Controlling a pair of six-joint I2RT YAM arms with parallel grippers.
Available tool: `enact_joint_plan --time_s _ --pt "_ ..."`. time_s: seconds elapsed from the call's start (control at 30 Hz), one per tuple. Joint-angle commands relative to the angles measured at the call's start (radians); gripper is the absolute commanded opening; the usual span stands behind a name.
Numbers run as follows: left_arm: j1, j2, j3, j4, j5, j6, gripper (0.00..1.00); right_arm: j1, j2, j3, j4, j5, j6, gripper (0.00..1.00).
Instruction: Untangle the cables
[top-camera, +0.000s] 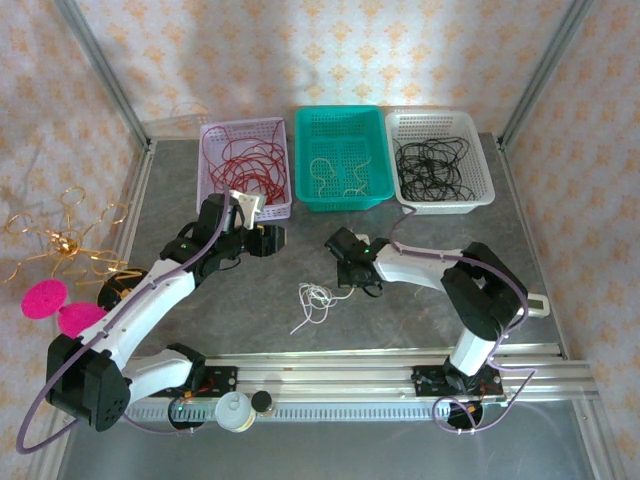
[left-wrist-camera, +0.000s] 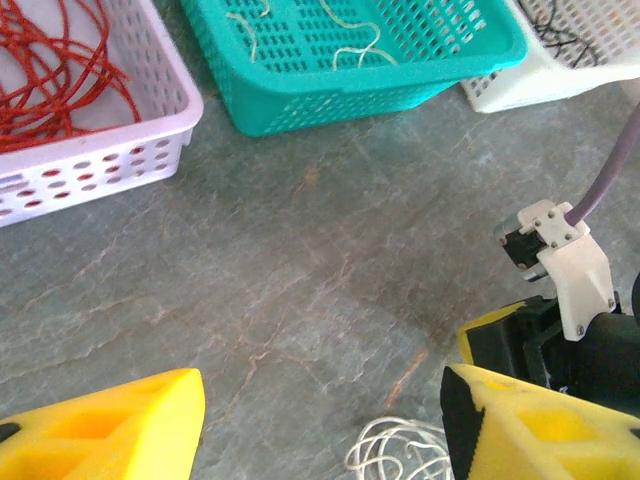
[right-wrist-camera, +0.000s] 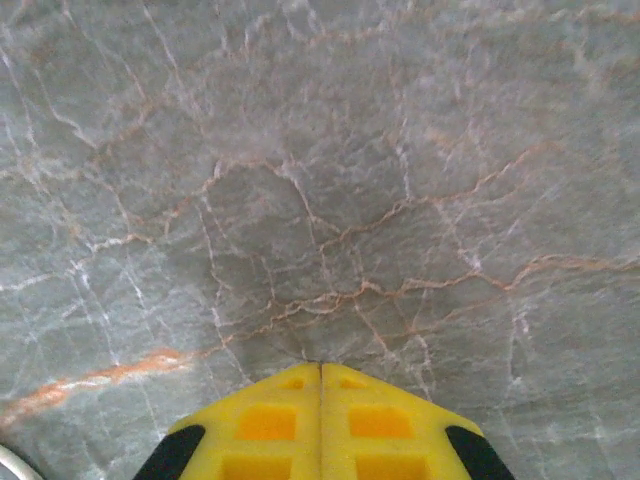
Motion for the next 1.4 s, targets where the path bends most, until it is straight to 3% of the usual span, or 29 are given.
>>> enact_joint_plan --time_s 0.0,0.1,0.33,0.67,0.77,0.93,1.0,1.1,1.2,1.37 --pt "0.008 -0.029 -0.028 0.151 0.108 0.013 0.66 0.006 -0.157 0.074 0.016 0.121 -0.023 0.0" --pt "0.006 -0.037 -0.066 0.331 0.233 -0.028 0.67 0.006 -0.269 0.109 0.089 0.073 -0.125 0.0" --pt "-0.033 0.011 -0.121 0.744 0.341 -0.155 0.69 -0.013 -0.352 0.234 0.209 -0.188 -0.236 0.0" --pt "-0.067 0.12 -0.089 0.837 0.443 -0.155 0.66 -0.063 -0.246 0.515 0.123 -0.411 -0.27 0.0" --pt "-0.069 0.123 -0.073 0.788 0.387 -0.119 0.49 -0.081 -0.223 0.553 0.117 -0.475 -0.27 0.0" --pt "-0.069 0.115 -0.04 0.726 0.251 -0.088 0.01 -0.104 -0.207 0.57 0.136 -0.547 -0.272 0.0" --pt "-0.069 0.104 -0.035 0.72 0.199 -0.101 0.0 -0.116 -0.218 0.56 0.143 -0.528 -0.28 0.27" --pt "-0.068 0.09 -0.023 0.712 0.173 -0.117 0.0 -0.159 -0.274 0.479 0.209 -0.51 -0.276 0.44" --pt "-0.068 0.081 -0.007 0.697 0.156 -0.136 0.0 -0.235 -0.356 0.323 0.33 -0.558 -0.272 0.52" --pt "-0.068 0.06 0.041 0.663 0.134 -0.175 0.0 -0.297 -0.453 -0.017 0.668 -0.795 -0.394 0.52"
